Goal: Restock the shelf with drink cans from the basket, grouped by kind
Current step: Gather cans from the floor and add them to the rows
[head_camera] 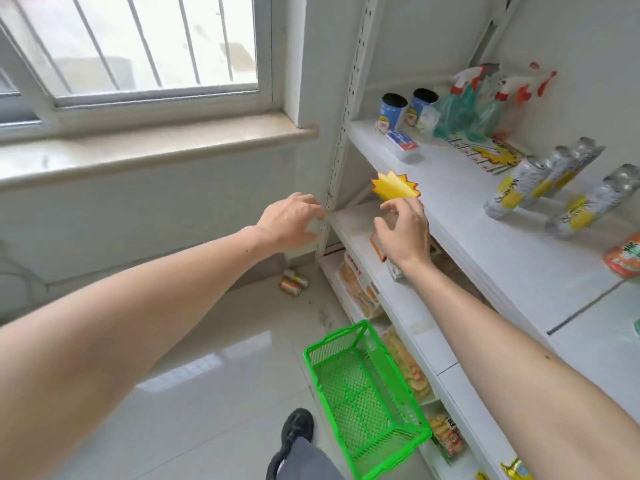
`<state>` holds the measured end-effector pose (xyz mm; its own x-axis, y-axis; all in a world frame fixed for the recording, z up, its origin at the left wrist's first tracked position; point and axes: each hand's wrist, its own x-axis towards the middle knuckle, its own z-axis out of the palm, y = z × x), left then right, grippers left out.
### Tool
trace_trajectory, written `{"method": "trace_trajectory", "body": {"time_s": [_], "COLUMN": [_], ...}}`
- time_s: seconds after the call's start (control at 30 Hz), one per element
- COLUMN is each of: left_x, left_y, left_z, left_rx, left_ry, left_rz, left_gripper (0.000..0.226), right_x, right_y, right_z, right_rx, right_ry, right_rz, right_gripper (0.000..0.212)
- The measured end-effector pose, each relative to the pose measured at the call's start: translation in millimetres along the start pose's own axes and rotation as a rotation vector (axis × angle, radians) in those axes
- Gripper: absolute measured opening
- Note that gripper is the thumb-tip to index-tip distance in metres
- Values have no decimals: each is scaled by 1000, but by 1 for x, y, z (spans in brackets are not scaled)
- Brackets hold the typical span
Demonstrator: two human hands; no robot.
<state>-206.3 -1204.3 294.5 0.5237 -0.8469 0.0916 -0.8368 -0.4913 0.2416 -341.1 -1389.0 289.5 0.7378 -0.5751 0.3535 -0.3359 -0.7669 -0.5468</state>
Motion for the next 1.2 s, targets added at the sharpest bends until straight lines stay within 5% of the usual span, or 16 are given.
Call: {"method": "trace_trajectory", "body": {"time_s": [0.6,0.87,1.2], "left_x": [70,111,126], "left_y": [-169,-263,-324], "left_z": [29,73,218], "left_rx": [-20,-43,-122], "left_ry": [-130,-269,-591], "left_rz": [-217,-157,-204], "left_gripper": [31,32,38], "right_x": [128,145,105], "right_y": [-26,-23,52], "right_z": [182,280,403], "right_rx": [77,89,92], "right_ry": [-304,-307,-447], "right_rz": [-1,244,544], "right_gripper": [18,20,21]}}
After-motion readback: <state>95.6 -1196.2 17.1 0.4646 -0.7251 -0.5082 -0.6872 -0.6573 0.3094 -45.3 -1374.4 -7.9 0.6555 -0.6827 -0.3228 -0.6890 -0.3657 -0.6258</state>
